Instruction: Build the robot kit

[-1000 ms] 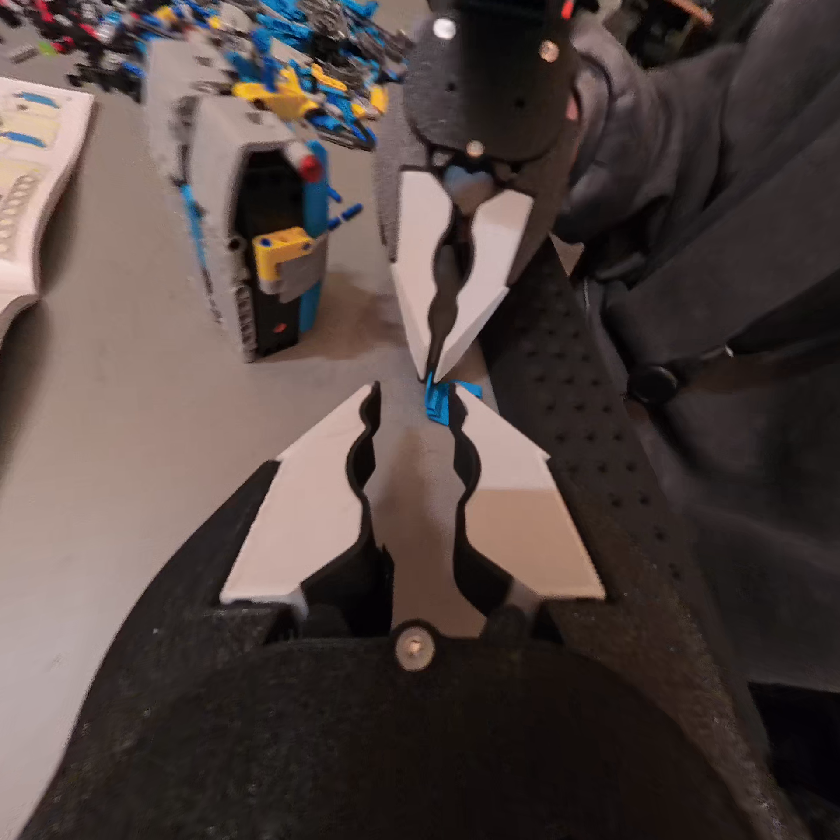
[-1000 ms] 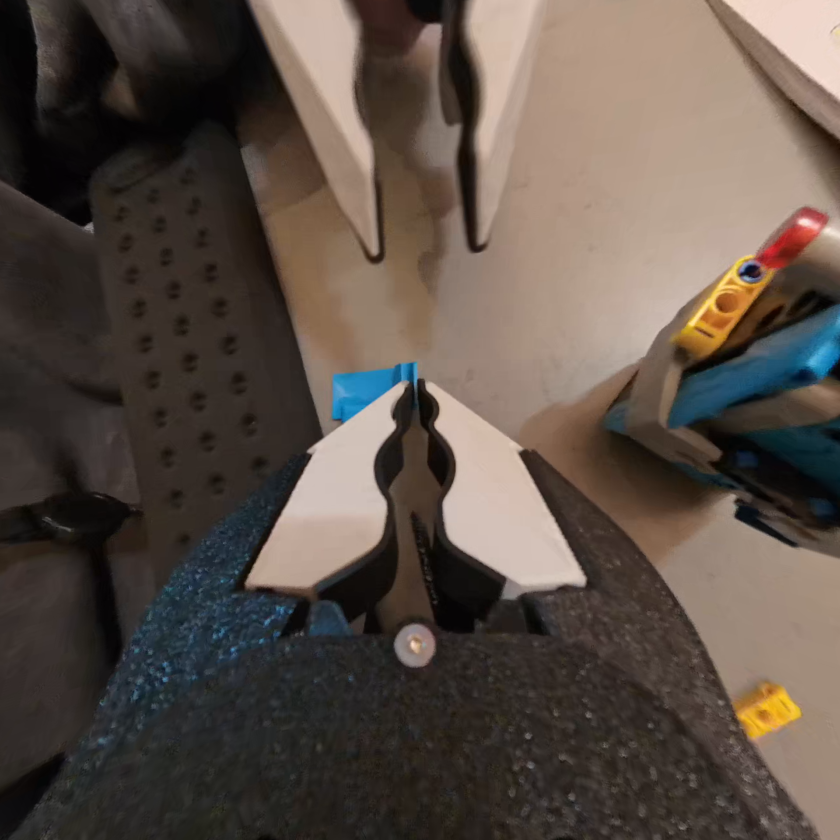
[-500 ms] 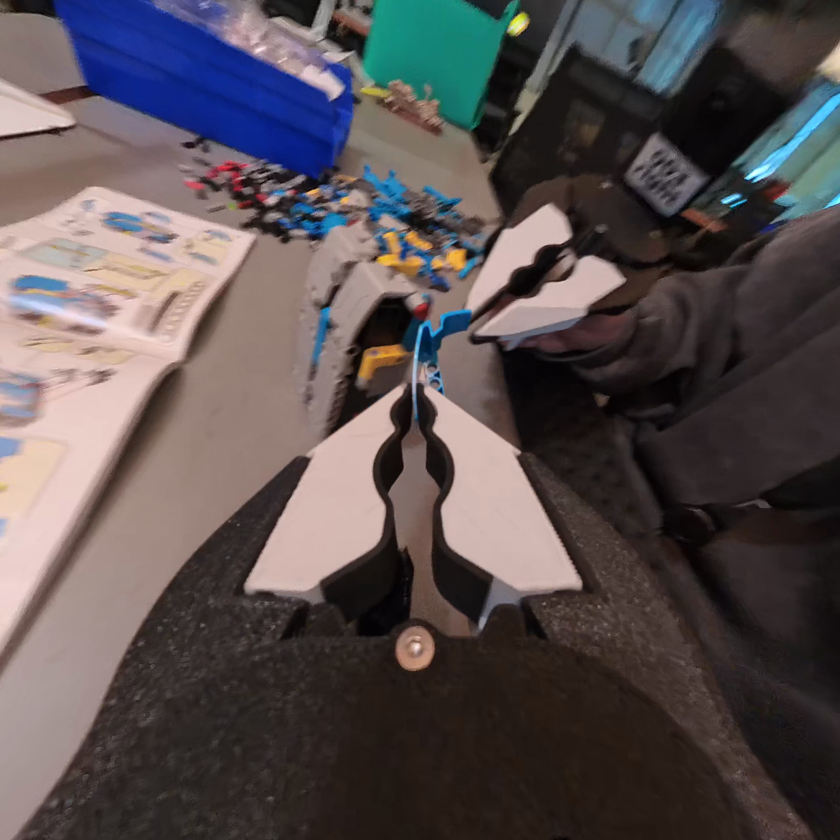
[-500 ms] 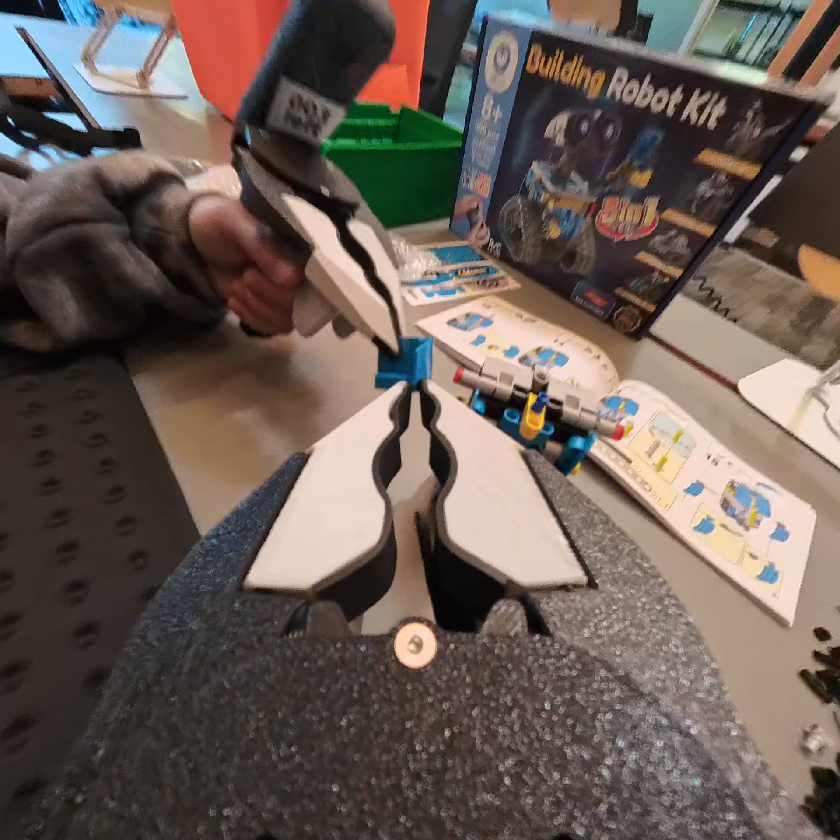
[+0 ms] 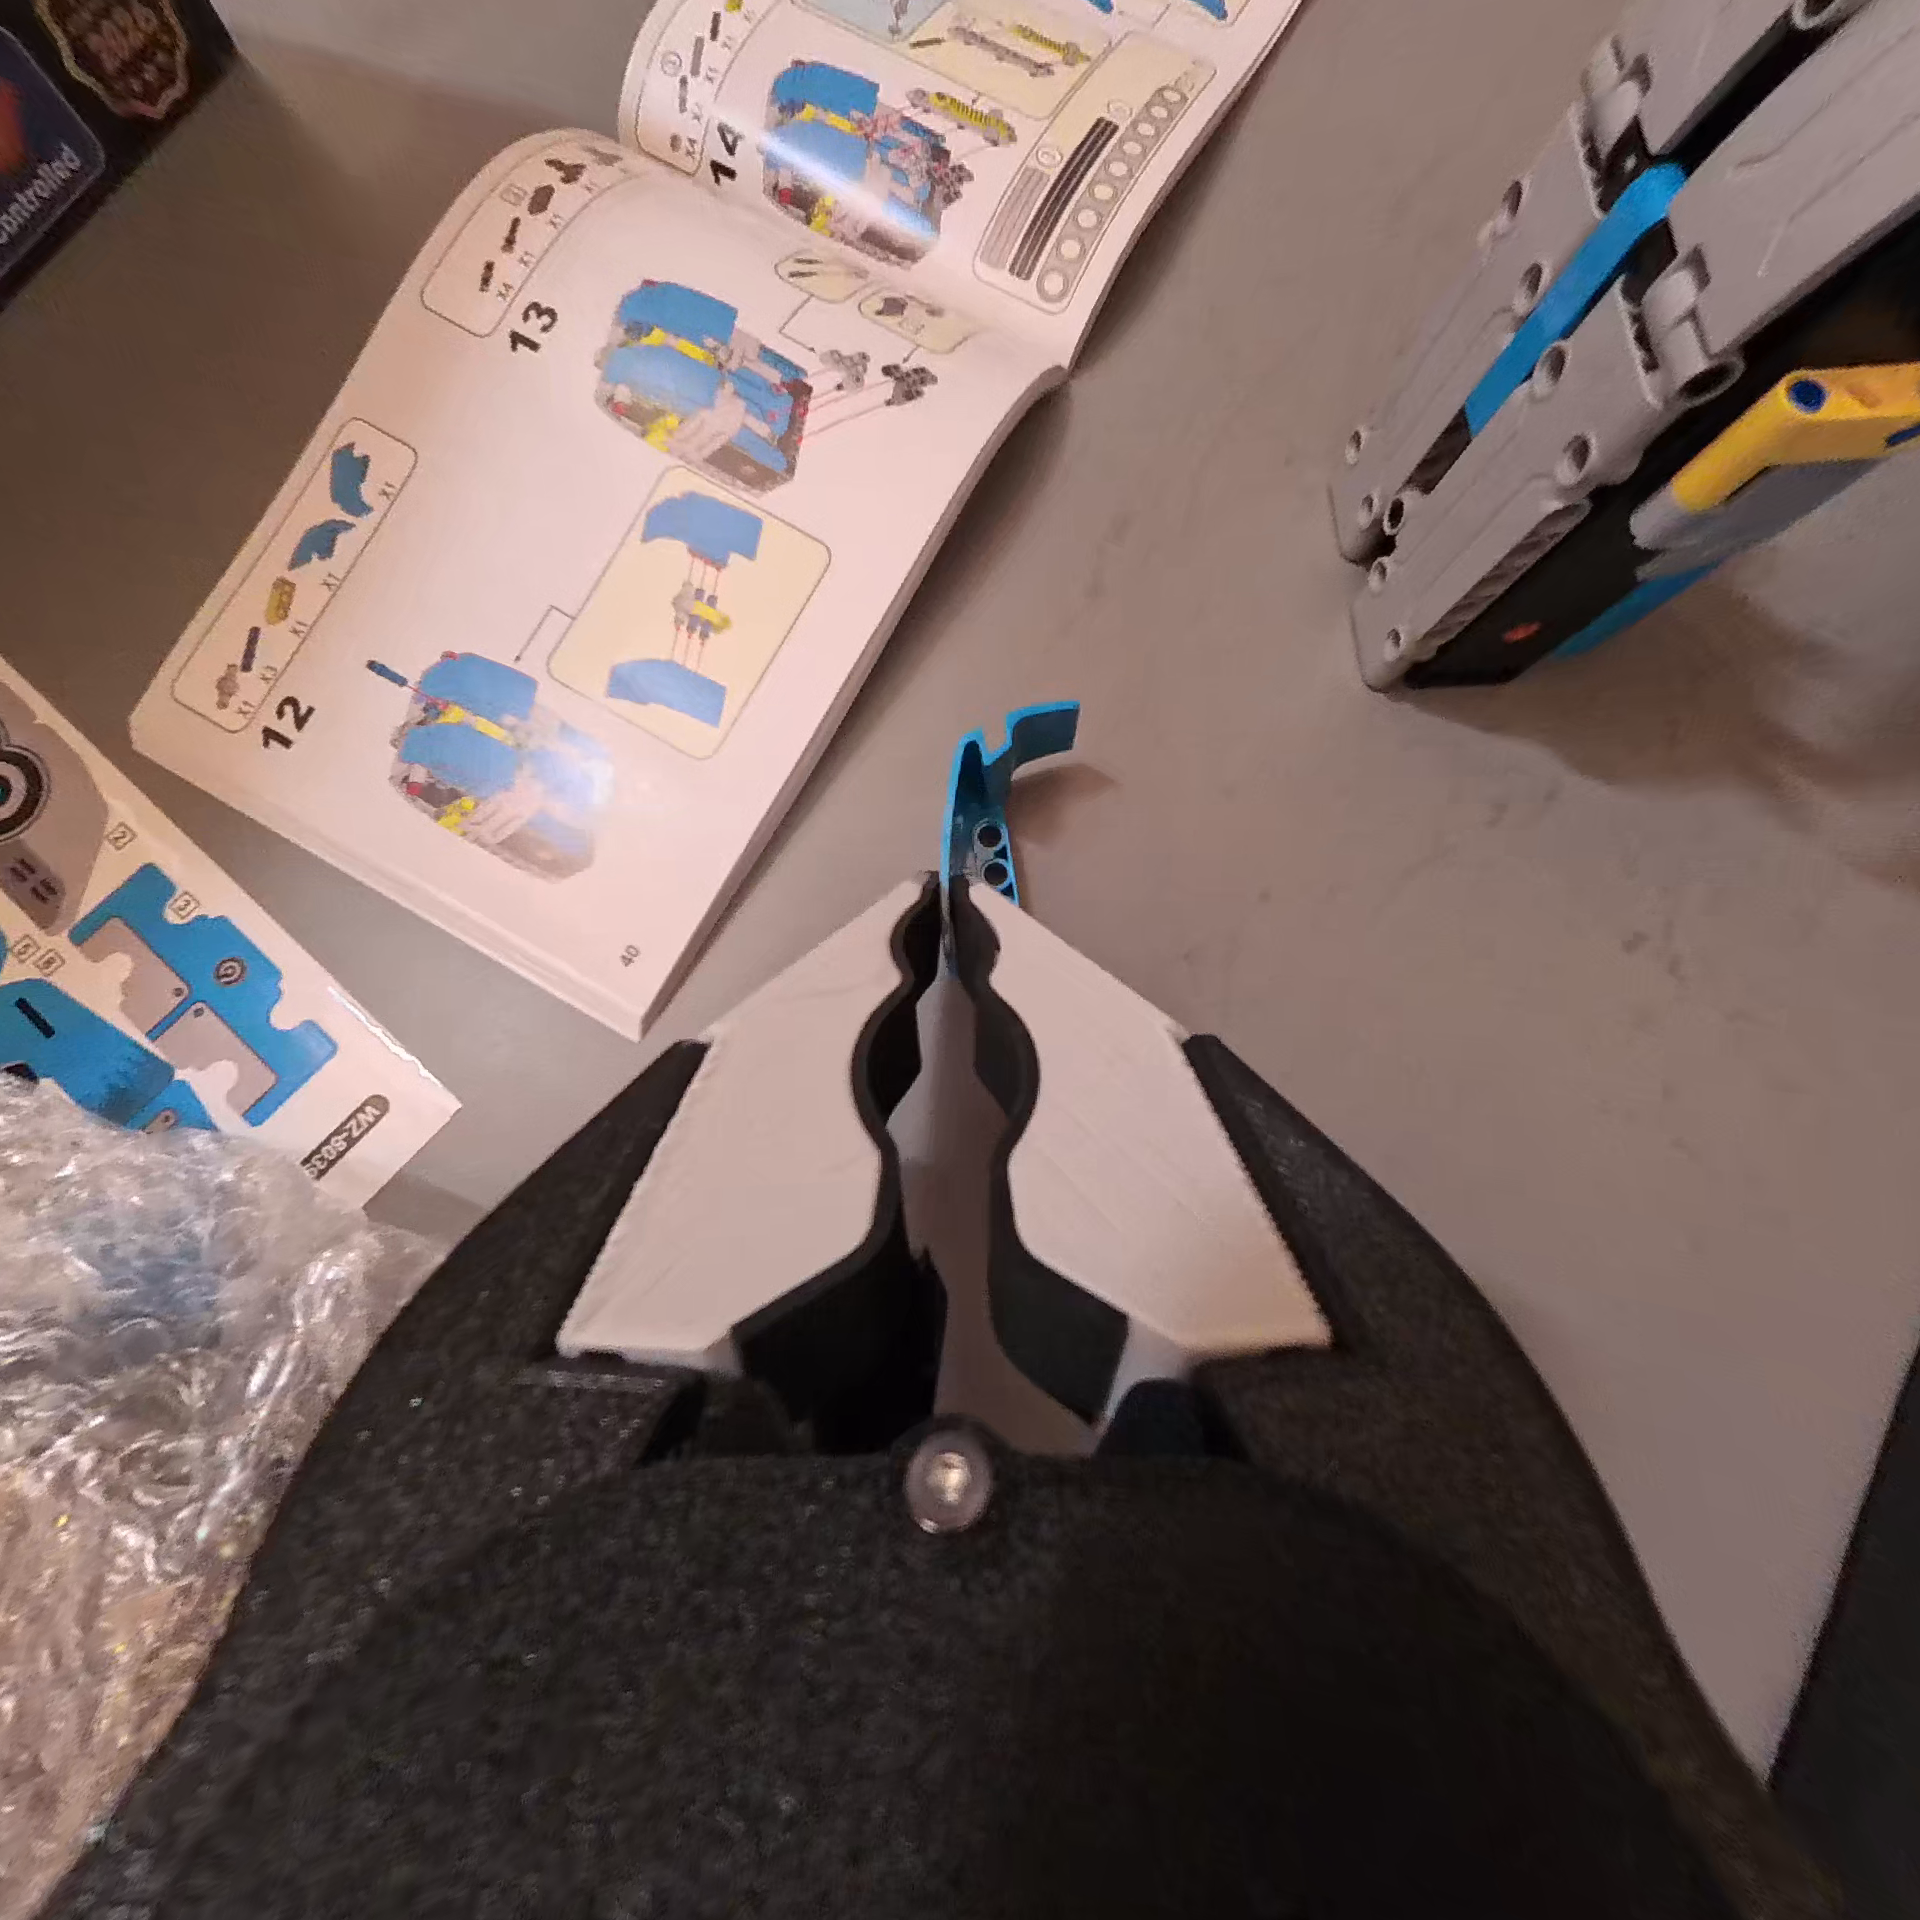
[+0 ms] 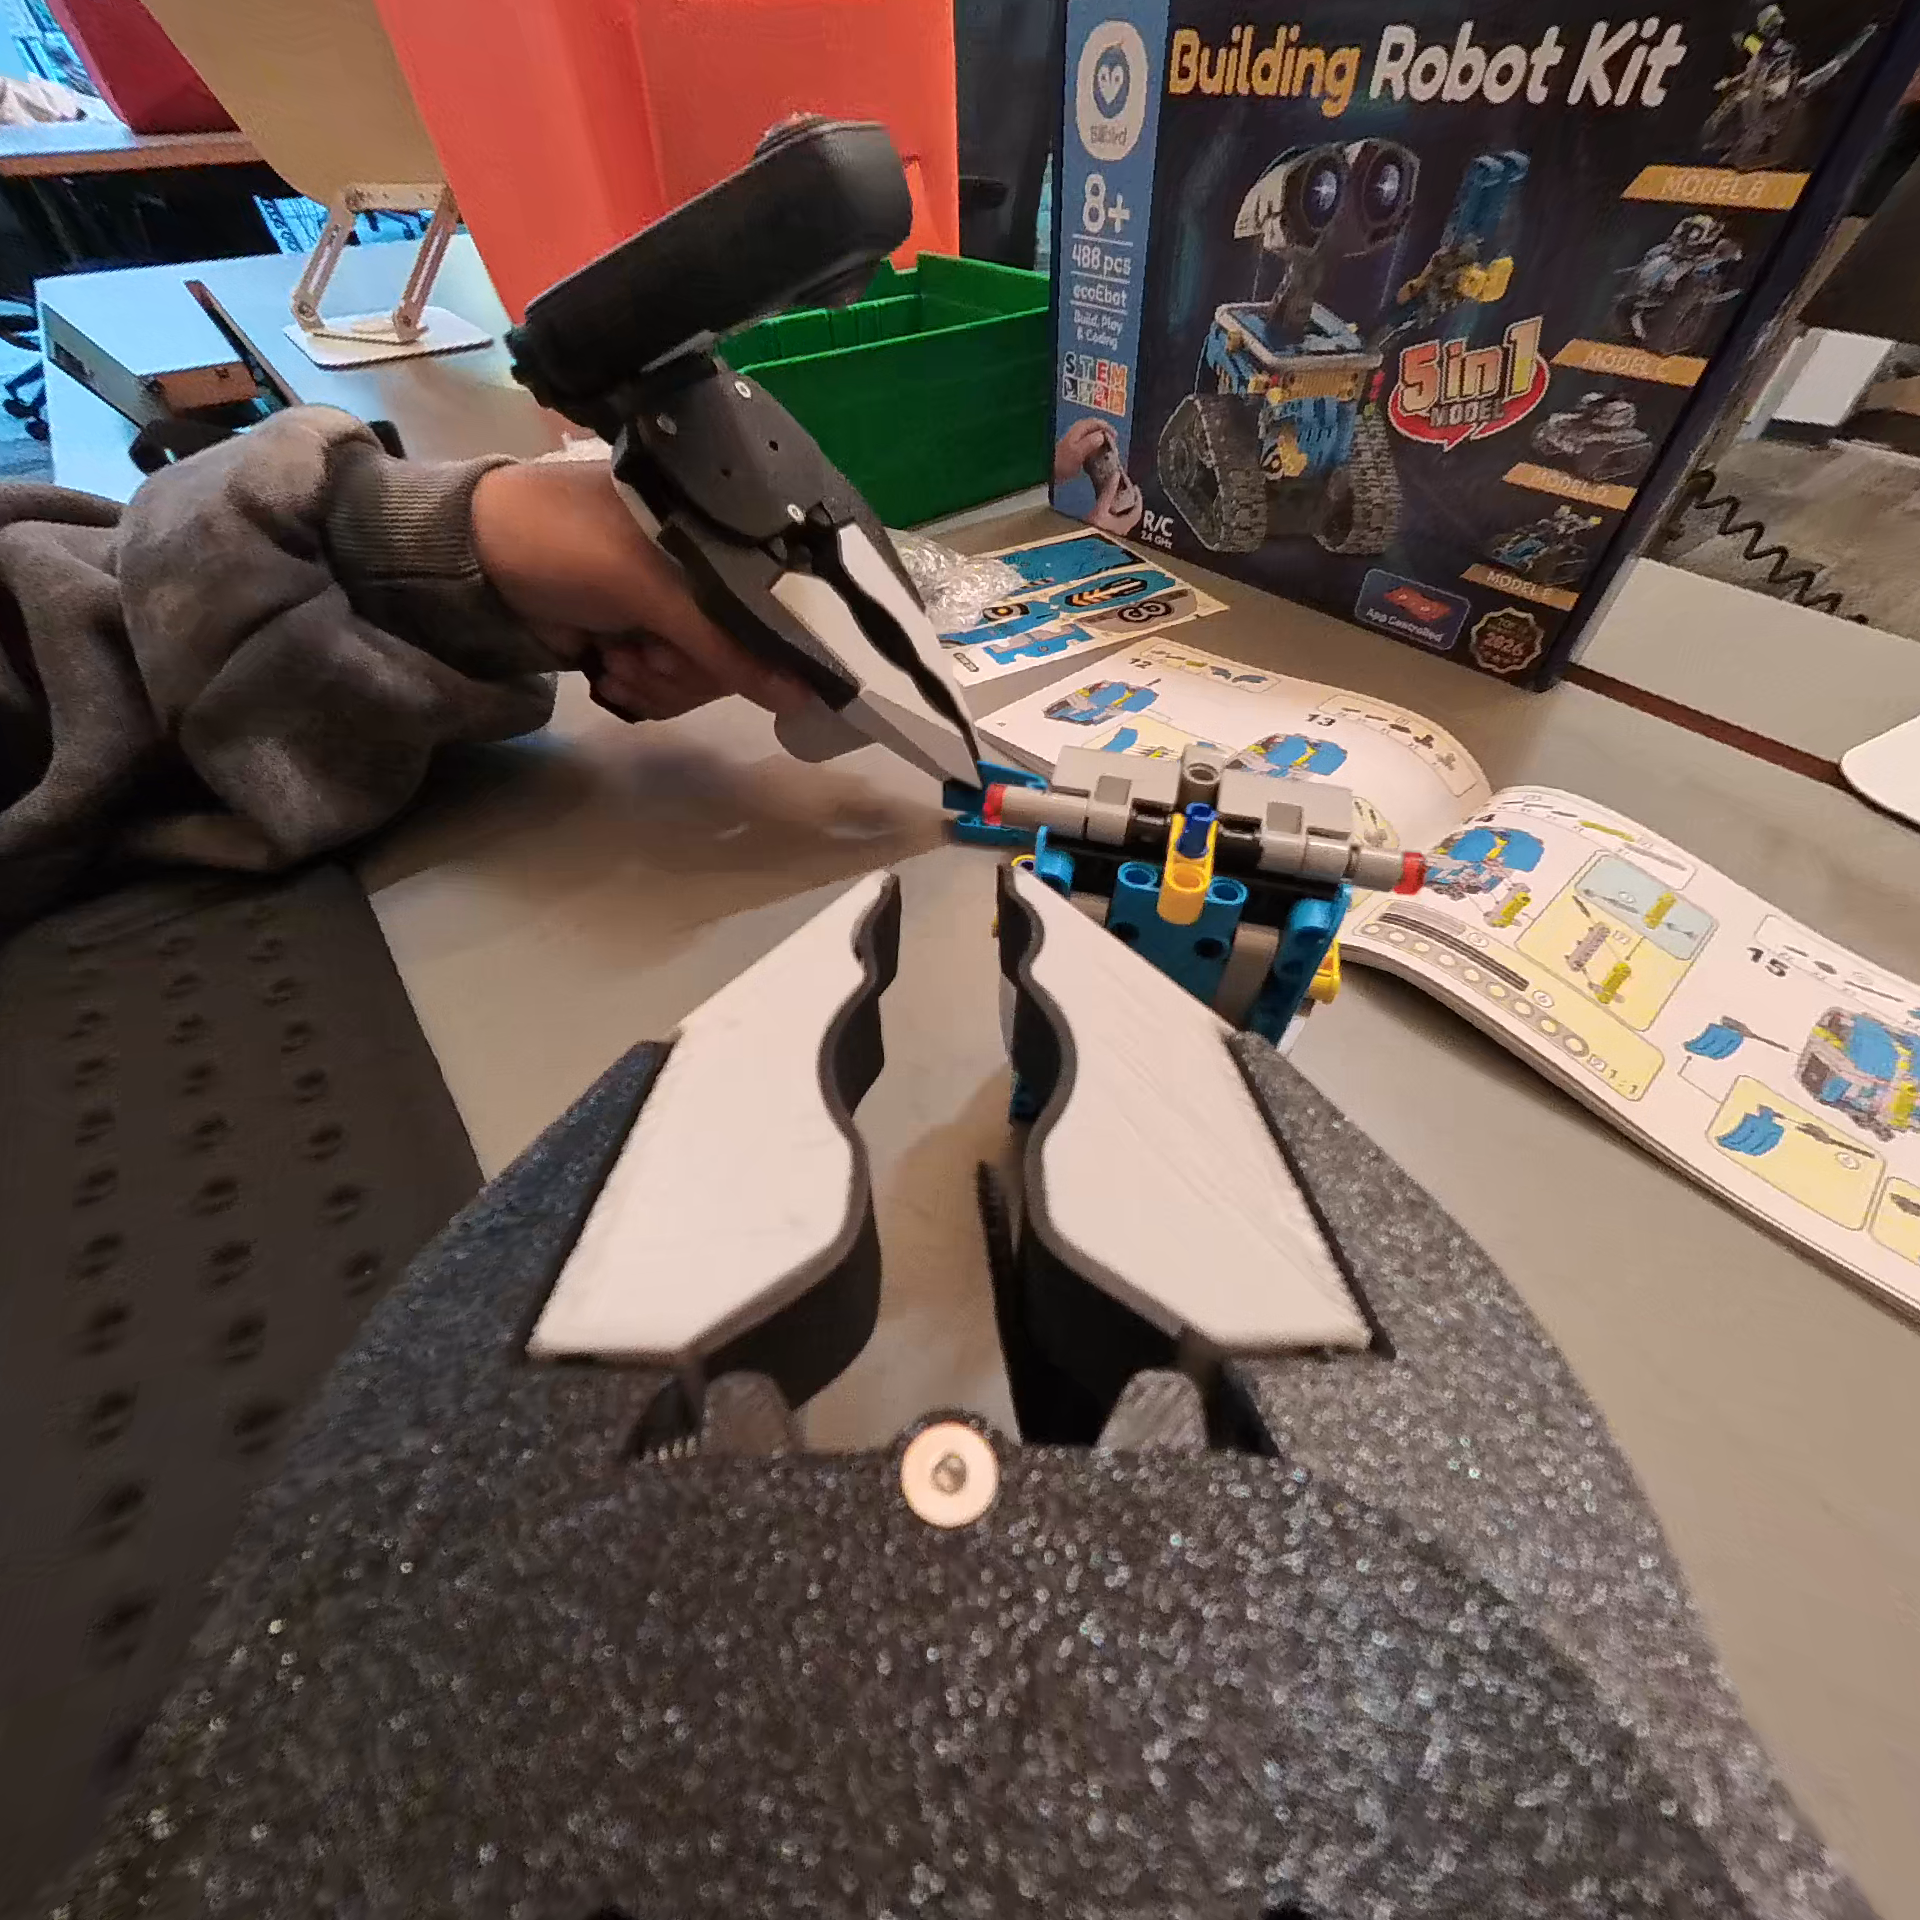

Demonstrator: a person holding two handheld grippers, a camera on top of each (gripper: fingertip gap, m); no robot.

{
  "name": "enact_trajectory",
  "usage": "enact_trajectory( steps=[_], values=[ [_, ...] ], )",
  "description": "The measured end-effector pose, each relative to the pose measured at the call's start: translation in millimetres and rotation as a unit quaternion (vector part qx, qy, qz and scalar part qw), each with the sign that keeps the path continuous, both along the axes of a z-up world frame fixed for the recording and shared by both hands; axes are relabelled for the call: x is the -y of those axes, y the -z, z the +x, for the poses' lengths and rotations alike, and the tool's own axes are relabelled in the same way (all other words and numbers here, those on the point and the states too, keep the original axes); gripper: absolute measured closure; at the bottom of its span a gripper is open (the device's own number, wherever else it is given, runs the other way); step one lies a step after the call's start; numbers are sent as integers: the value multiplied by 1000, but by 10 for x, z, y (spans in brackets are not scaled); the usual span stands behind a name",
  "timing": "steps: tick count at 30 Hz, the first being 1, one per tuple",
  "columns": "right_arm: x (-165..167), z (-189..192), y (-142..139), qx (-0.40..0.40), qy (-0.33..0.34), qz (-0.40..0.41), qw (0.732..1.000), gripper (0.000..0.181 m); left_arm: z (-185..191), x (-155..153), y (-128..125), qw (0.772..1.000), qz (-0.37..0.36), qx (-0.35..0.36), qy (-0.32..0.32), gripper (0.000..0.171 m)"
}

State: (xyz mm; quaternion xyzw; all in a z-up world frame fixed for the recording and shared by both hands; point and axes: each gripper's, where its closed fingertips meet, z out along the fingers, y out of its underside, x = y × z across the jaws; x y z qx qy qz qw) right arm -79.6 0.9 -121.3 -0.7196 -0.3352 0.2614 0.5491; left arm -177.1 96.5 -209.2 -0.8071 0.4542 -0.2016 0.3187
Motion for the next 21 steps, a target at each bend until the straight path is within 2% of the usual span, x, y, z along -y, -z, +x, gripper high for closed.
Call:
enact_trajectory(
  steps=[2, 7, 10, 14, 17, 19, 21],
  values=[
    [-1, 5, -1, -2, -1, 0, 1000, 163, 0, -2, 6, 1000, 7, -7, -1, 169],
    [12, 21, -47, -17, -5, 2, 1000, 162, 9, -30, -56, 1000, 18, 3, -7, 139],
    [45, 79, -127, -48, -11, -8, 999, 159, 18, -59, -213, 999, 21, 43, -11, 127],
    [137, 367, -383, -88, 1, -3, 996, 157, 13, -185, -531, 990, 51, 129, -34, 126],
    [101, 993, -568, -65, 70, 31, 995, 157, -32, -328, -751, 974, 93, 194, -69, 126],
    [20, 1689, -594, -22, 153, 48, 987, 157, -54, -383, -806, 965, 110, 222, -84, 127],
    [-35, 2580, -453, 60, 266, 37, 961, 156, -60, -424, -769, 962, 122, 227, -92, 128]
  ],
)
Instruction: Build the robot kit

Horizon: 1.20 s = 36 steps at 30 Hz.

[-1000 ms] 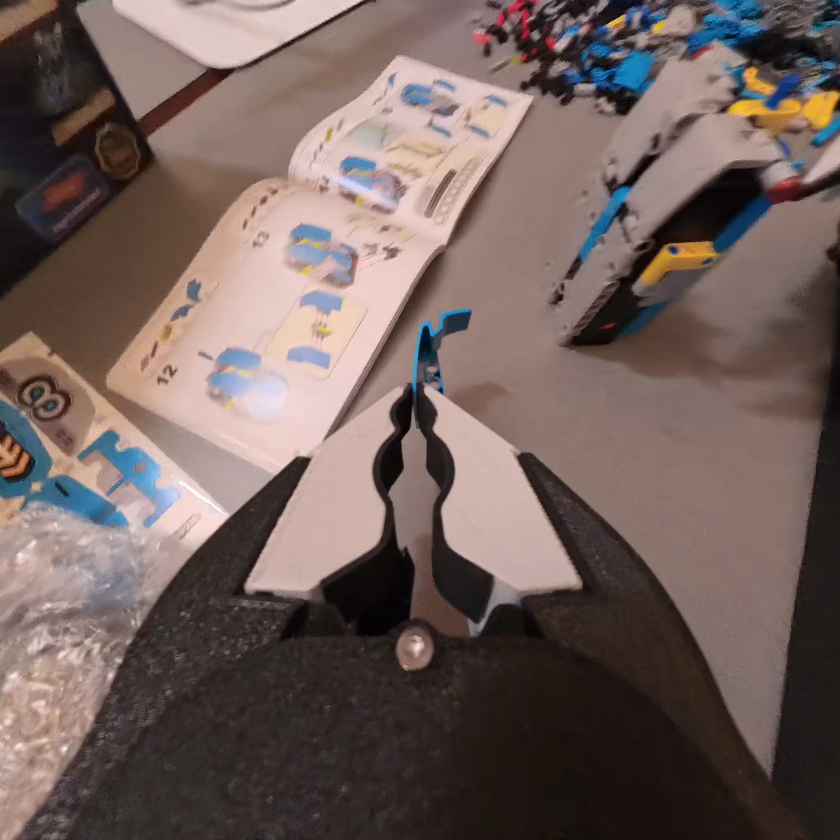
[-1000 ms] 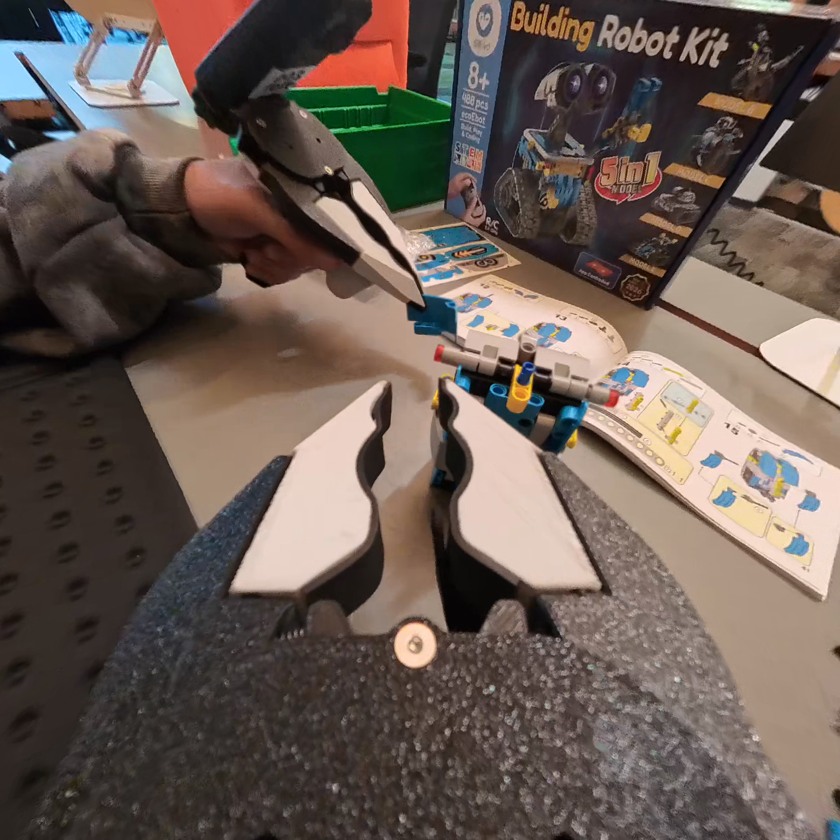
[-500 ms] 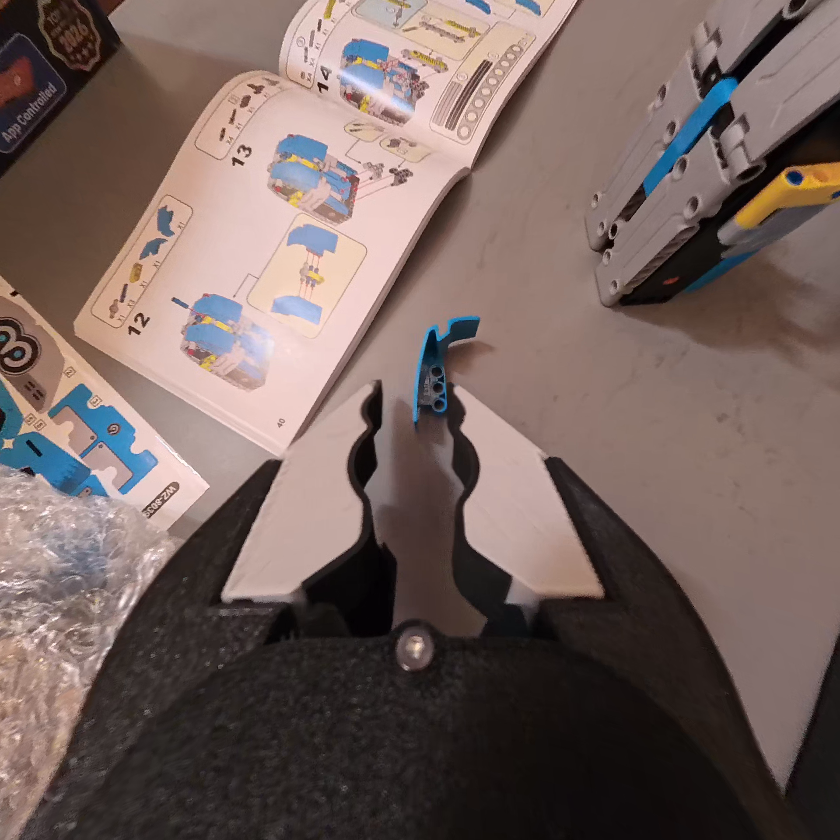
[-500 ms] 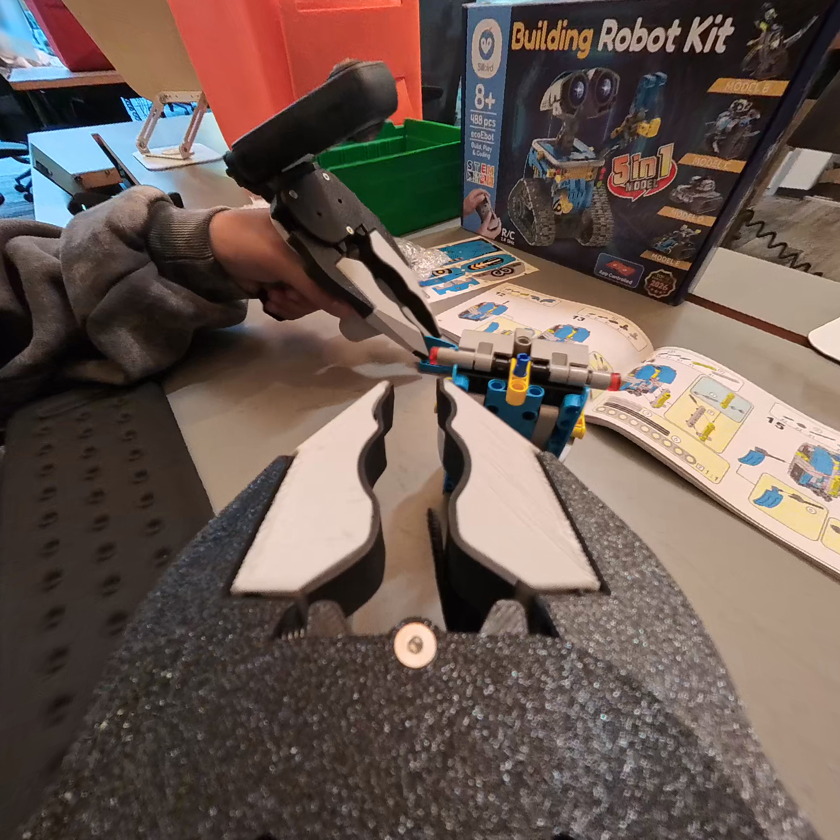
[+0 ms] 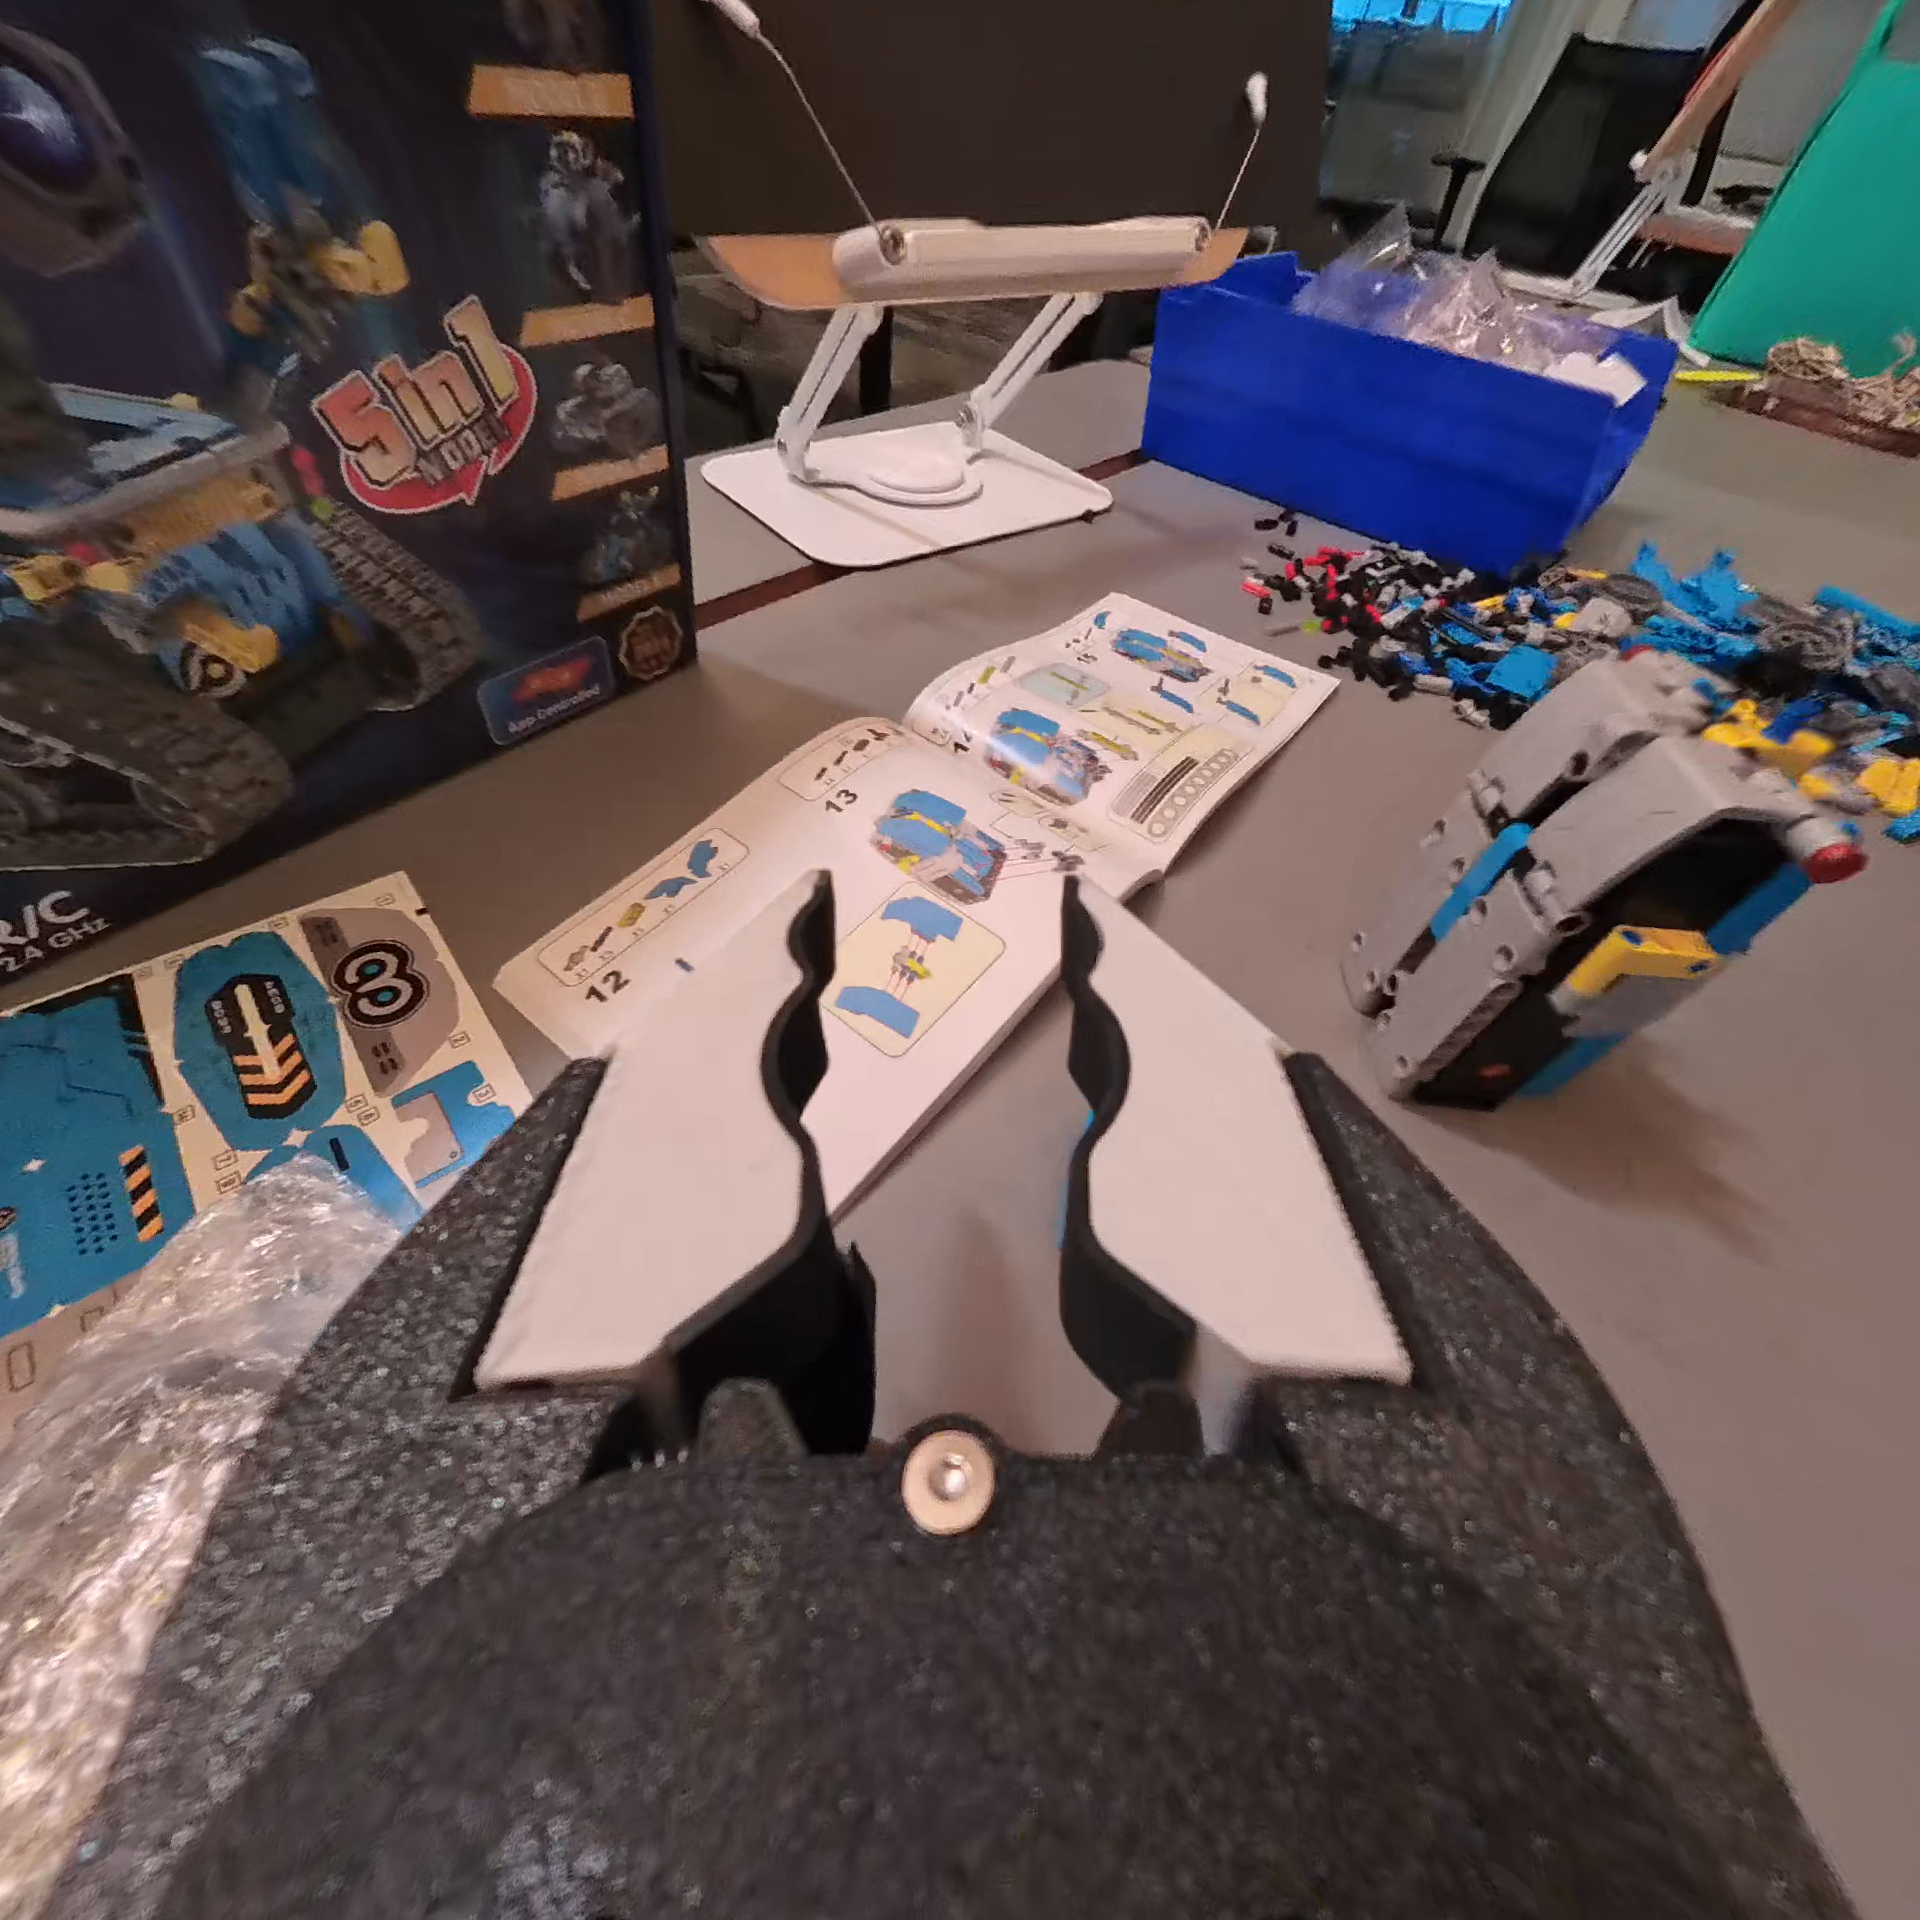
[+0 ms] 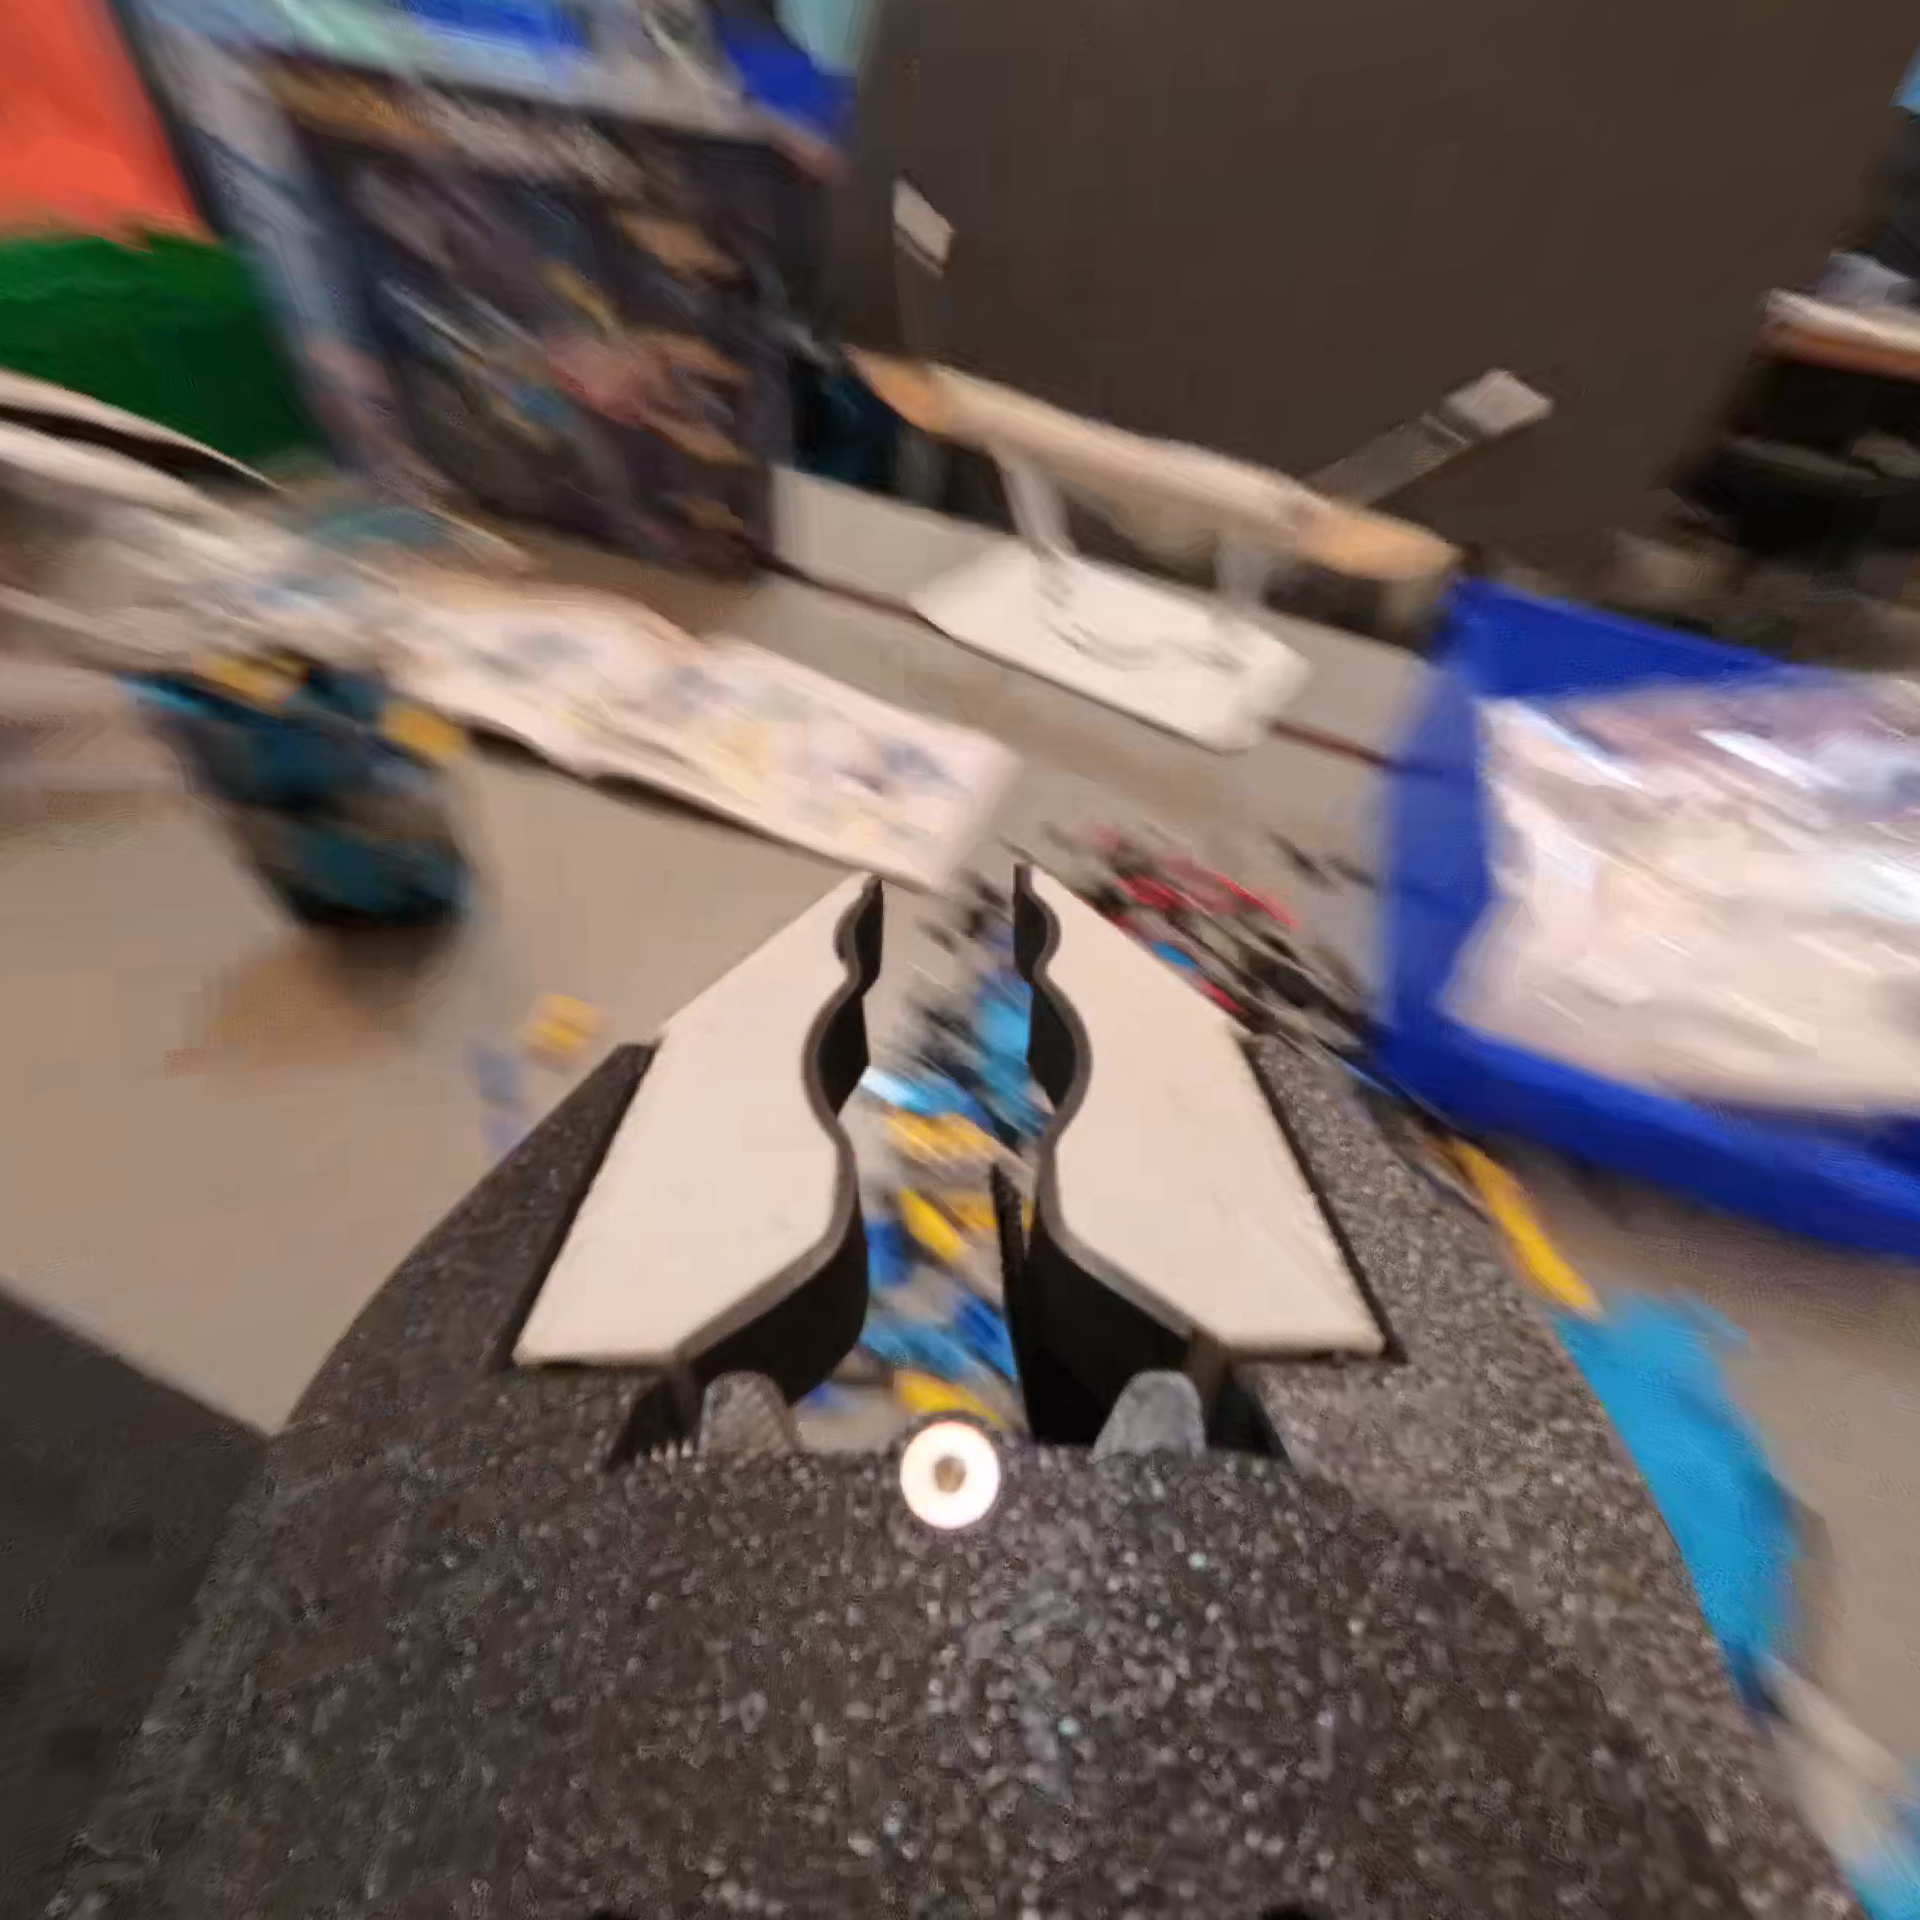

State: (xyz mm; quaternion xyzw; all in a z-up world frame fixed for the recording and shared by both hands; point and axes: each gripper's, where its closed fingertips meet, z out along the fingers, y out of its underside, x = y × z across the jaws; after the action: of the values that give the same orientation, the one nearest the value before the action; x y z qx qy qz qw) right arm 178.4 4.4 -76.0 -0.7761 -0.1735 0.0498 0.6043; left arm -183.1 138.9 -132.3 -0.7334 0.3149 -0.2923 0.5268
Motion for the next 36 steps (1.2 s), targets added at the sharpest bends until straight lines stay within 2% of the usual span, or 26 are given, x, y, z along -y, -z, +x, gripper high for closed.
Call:
enact_trajectory(
  steps=[2, 3, 5, 7, 10, 12, 14, 16, 18, 23, 31, 36],
  values=[
    [94, 853, 233, 61, 109, -56, 991, 152, -10, -46, 88, 1000, 17, -22, -12, 131],
    [181, 1175, 312, 64, 148, -72, 984, 152, -31, -81, 130, 999, 26, -37, -24, 132],
    [346, 1528, 501, 21, 181, -114, 976, 151, -44, -116, 175, 998, 35, -50, -34, 133],
    [424, 1615, 656, -23, 184, -138, 973, 148, -53, -131, 170, 997, 35, -48, -39, 133],
    [408, 1683, 827, -9, 199, -164, 966, 146, -59, -134, 166, 998, 33, -43, -37, 133],
    [366, 1743, 854, -17, 210, -174, 962, 147, -79, -158, 155, 998, 36, -40, -45, 134],
    [352, 1797, 849, -43, 210, -178, 960, 158, -89, -167, 166, 997, 33, -43, -46, 133],
    [387, 1961, 850, -53, 239, -178, 953, 169, -110, -166, 146, 997, 38, -39, -48, 134],
    [432, 2141, 879, -48, 269, -180, 945, 167, -132, -175, 137, 997, 42, -39, -52, 134],
    [455, 2274, 1012, -49, 279, -194, 939, 168, -134, -193, 154, 998, 31, -36, -51, 134],
    [414, 2342, 963, -62, 282, -191, 938, 166, -154, -204, 144, 998, 27, -29, -54, 134],
    [566, 2463, 862, -52, 293, -196, 934, 166, -144, -191, 138, 997, 36, -35, -54, 134]
  ],
)
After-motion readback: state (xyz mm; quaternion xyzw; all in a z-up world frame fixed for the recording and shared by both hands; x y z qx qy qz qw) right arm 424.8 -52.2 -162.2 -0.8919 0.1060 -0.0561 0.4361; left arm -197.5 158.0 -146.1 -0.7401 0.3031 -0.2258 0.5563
